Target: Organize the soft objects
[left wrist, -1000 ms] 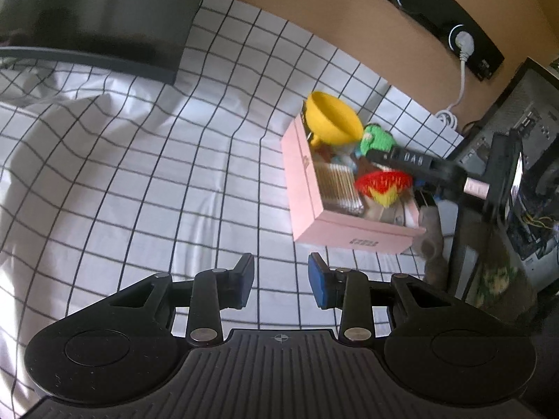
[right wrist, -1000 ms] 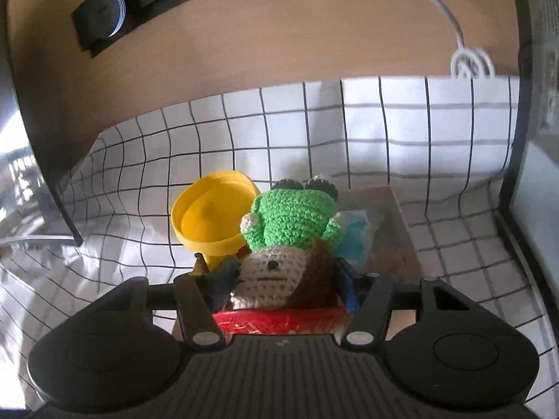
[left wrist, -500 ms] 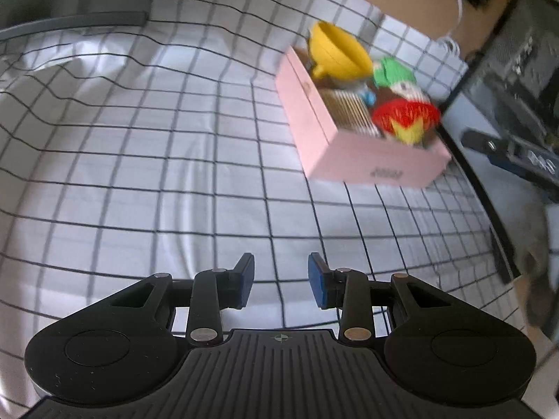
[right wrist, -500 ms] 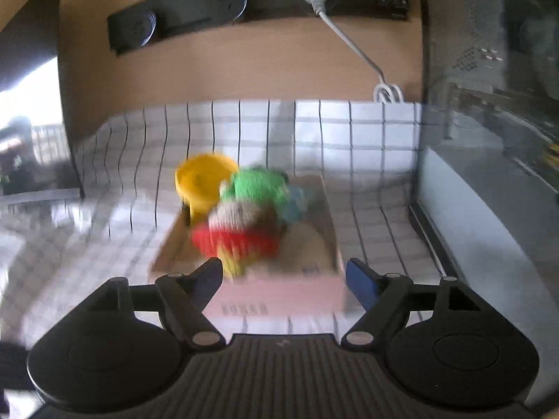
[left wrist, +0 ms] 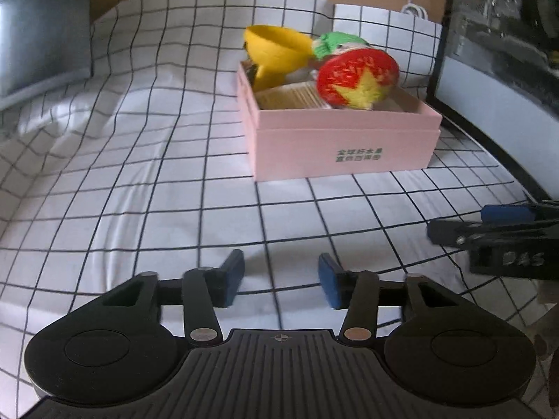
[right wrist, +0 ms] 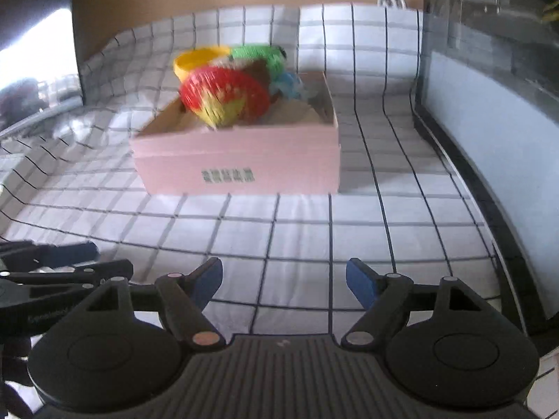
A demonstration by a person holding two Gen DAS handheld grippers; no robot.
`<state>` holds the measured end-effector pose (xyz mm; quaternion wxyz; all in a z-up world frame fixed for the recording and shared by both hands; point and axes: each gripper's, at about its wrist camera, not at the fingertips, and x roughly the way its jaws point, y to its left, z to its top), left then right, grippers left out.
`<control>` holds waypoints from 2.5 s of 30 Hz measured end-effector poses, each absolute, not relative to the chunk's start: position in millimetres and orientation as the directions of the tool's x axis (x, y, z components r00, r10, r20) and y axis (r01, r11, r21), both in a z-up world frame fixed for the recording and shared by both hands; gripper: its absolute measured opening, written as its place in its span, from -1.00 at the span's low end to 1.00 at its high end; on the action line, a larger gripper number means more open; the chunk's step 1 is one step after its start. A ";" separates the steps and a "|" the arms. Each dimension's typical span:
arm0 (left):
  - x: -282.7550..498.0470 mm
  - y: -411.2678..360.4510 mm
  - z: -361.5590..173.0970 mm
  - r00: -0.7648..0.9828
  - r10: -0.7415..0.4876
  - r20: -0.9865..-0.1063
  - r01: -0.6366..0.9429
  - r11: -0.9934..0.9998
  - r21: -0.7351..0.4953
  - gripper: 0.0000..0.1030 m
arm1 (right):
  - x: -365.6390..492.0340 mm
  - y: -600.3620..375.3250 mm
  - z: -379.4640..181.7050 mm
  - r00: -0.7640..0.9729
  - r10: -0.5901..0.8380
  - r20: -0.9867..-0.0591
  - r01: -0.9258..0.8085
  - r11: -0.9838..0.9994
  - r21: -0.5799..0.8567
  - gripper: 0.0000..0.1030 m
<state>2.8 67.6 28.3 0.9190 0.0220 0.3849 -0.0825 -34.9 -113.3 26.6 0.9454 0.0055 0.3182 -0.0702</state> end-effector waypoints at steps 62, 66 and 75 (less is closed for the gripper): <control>6.2 46.4 18.2 0.757 -0.013 -0.654 0.031 0.999 0.015 0.54 | -26.2 -127.6 10.9 0.810 -0.205 -0.549 0.183 0.978 -0.096 1.00; 6.2 46.5 18.2 0.757 -0.013 -0.654 0.031 0.999 0.015 0.54 | -26.1 -127.4 10.8 0.810 -0.205 -0.549 0.183 0.978 -0.096 1.00; 6.3 46.4 18.2 0.757 -0.013 -0.654 0.031 0.999 0.015 0.54 | -26.2 -127.5 10.7 0.810 -0.205 -0.549 0.182 0.979 -0.096 1.00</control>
